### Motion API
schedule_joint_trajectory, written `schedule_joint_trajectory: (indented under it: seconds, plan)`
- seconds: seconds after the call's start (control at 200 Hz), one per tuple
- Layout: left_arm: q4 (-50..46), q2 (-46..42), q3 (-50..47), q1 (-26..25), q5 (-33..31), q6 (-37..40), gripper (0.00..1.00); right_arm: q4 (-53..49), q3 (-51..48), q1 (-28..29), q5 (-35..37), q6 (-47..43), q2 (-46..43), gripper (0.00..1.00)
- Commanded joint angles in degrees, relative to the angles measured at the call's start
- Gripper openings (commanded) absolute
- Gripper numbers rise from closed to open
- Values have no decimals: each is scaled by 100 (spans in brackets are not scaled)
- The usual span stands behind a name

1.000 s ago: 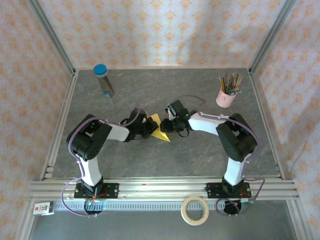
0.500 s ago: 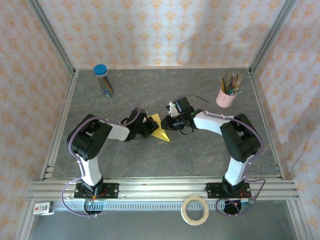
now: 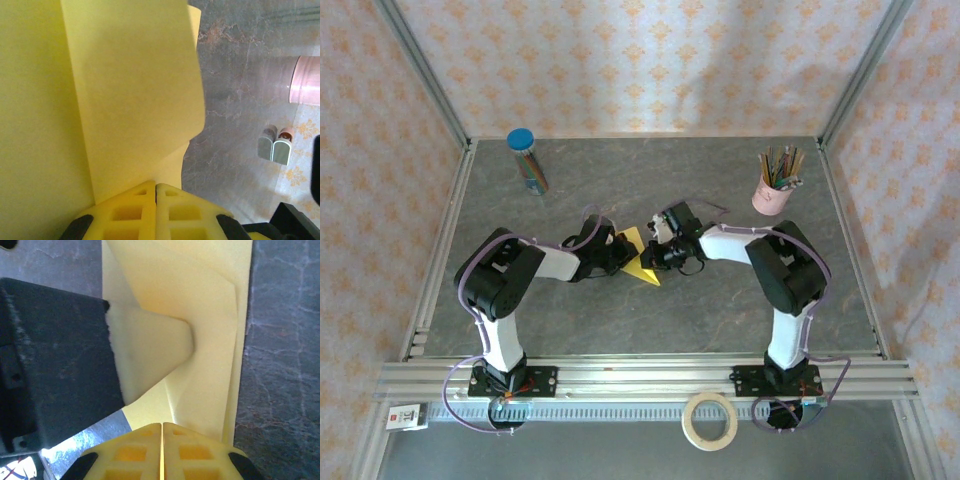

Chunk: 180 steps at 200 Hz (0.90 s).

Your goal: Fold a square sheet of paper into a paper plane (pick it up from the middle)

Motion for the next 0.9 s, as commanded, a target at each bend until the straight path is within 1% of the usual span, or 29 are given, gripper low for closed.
schedule_joint_trajectory:
  seconds: [0.0, 0.245, 0.581, 0.896]
  plan:
    - [-496, 280, -47, -72, -144, 137, 1, -56, -11, 61, -57, -132, 82, 9]
    - [-540, 308, -50, -77, -177, 120, 1, -139, -47, 77, 13, -157, 115, 9]
    - [-679, 307, -139, -75, -346, 77, 0, -596, -214, 124, 369, -276, 13, 9]
    - [-644, 299, -248, -75, -363, 49, 0, -606, -743, 133, 159, -180, -418, 9]
